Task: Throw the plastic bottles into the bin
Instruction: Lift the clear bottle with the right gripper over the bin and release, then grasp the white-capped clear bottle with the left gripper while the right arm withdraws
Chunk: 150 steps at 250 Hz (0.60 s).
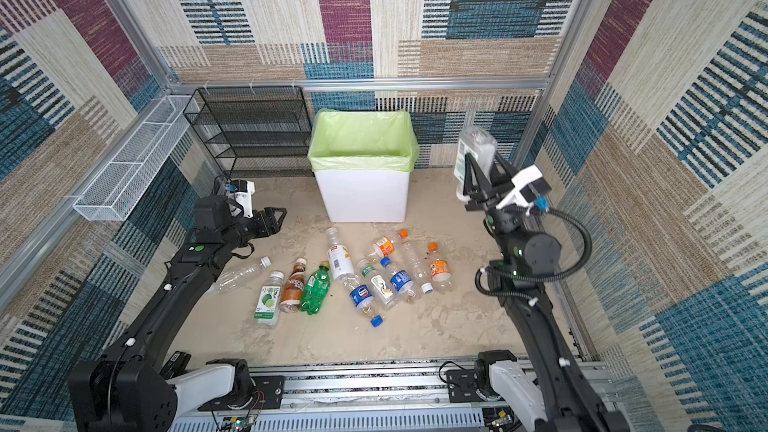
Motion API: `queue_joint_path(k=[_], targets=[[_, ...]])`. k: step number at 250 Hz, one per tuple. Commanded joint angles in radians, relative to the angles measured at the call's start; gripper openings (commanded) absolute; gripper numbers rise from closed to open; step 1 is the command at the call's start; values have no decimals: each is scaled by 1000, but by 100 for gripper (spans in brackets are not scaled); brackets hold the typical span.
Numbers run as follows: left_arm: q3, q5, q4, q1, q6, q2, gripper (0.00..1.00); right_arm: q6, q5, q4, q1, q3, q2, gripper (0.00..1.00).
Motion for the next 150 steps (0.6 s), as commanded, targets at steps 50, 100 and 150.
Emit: queue_joint_path(k=[50,100,150], targets=[[10,-46,-25,-42,8,-26,73,-110,-35,-835,143,893,599,68],[21,-72,-53,-82,2,-37,74,-134,68,-873,137,859,549,85],[13,-163,-103,-212,-54,-35,77,-91,120,-755,55,543,325,87]])
